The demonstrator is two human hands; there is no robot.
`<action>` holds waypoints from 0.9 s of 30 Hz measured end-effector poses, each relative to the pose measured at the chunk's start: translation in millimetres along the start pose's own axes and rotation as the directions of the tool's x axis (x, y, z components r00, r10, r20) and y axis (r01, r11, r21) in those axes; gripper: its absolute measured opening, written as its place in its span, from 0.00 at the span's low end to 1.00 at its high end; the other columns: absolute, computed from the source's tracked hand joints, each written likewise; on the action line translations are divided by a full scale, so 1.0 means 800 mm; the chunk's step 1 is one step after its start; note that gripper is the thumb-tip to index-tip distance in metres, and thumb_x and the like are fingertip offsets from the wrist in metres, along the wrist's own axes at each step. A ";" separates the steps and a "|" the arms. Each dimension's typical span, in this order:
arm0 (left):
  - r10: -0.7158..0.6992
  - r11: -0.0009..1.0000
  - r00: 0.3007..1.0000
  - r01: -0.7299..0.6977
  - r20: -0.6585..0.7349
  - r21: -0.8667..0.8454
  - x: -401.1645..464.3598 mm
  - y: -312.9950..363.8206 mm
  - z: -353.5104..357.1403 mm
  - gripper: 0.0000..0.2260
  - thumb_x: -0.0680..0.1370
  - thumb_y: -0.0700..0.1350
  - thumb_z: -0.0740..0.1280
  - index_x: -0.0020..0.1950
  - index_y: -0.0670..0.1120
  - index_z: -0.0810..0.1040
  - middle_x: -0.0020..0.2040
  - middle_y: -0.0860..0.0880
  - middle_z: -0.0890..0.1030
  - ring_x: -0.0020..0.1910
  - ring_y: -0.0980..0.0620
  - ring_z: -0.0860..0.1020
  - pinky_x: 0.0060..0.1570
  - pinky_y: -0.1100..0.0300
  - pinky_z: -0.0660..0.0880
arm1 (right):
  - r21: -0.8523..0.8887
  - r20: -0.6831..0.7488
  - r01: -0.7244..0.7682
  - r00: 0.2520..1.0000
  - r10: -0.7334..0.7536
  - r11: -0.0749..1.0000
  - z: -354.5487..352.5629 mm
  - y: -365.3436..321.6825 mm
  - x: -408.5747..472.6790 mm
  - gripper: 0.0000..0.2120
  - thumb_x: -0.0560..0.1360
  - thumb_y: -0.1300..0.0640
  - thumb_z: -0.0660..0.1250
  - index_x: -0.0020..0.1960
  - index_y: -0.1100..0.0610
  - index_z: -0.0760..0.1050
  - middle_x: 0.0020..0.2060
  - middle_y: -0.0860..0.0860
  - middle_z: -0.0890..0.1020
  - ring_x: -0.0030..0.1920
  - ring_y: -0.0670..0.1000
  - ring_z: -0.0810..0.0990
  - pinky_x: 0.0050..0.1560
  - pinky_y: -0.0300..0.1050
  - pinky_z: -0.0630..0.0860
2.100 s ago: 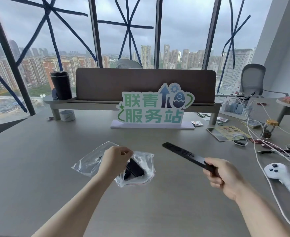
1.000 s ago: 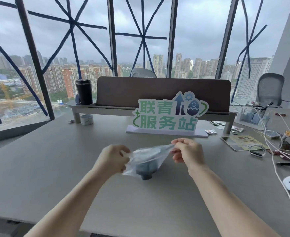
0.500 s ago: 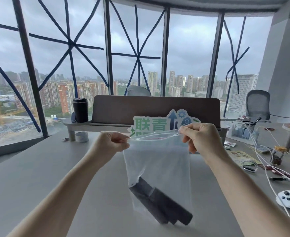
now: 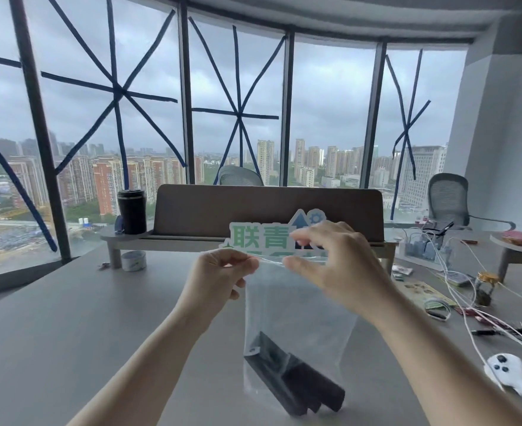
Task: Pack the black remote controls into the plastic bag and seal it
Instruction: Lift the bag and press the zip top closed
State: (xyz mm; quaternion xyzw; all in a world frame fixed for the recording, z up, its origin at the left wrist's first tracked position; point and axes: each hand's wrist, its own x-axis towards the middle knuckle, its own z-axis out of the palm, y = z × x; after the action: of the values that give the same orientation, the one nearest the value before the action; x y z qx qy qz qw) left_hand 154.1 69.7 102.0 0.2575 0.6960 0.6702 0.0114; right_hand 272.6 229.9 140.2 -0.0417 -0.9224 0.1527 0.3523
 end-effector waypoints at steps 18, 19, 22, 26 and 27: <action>0.173 0.979 0.984 -0.177 0.052 0.105 0.018 0.035 0.025 0.11 0.69 0.39 0.74 0.29 0.50 0.79 0.22 0.57 0.73 0.22 0.56 0.68 0.22 0.68 0.64 | 0.051 0.121 -0.072 0.991 0.065 0.996 0.000 -0.018 0.050 0.05 0.68 0.54 0.74 0.35 0.53 0.84 0.27 0.48 0.81 0.35 0.48 0.80 0.42 0.48 0.79; 0.184 0.977 0.982 -0.188 0.044 0.104 0.018 0.035 0.026 0.11 0.70 0.39 0.73 0.29 0.49 0.79 0.23 0.57 0.74 0.22 0.55 0.68 0.23 0.67 0.65 | 0.049 0.118 -0.068 0.991 0.062 0.996 0.000 -0.018 0.051 0.05 0.69 0.54 0.74 0.35 0.54 0.83 0.27 0.47 0.80 0.35 0.48 0.80 0.42 0.48 0.79; 0.226 0.965 0.974 -0.225 0.004 0.135 0.019 0.032 0.027 0.10 0.70 0.39 0.73 0.30 0.49 0.79 0.24 0.57 0.75 0.24 0.54 0.67 0.27 0.64 0.67 | 0.039 0.121 -0.069 0.991 0.064 0.997 0.003 -0.019 0.049 0.05 0.71 0.52 0.73 0.38 0.52 0.83 0.29 0.44 0.78 0.40 0.48 0.80 0.46 0.50 0.79; 0.252 0.956 0.965 -0.237 -0.068 0.174 0.021 0.026 0.022 0.11 0.70 0.39 0.72 0.30 0.50 0.78 0.25 0.58 0.76 0.25 0.55 0.68 0.30 0.63 0.69 | 0.000 0.098 -0.101 0.990 0.101 0.995 0.014 -0.014 0.039 0.07 0.73 0.48 0.69 0.40 0.49 0.80 0.36 0.45 0.83 0.42 0.51 0.81 0.47 0.51 0.79; 0.249 0.958 0.964 -0.230 -0.095 0.173 0.022 0.024 0.018 0.10 0.70 0.39 0.72 0.31 0.49 0.79 0.28 0.56 0.77 0.27 0.54 0.70 0.32 0.60 0.71 | -0.017 0.092 -0.112 0.989 0.113 0.994 0.014 -0.010 0.036 0.06 0.73 0.49 0.68 0.41 0.49 0.80 0.37 0.45 0.83 0.43 0.52 0.81 0.47 0.50 0.79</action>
State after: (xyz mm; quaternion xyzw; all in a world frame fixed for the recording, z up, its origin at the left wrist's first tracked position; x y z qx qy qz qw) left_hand 150.5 89.4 124.2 0.3008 0.7107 0.6223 -0.1310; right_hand 243.5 224.5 153.3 -0.0884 -0.9349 0.1684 0.2995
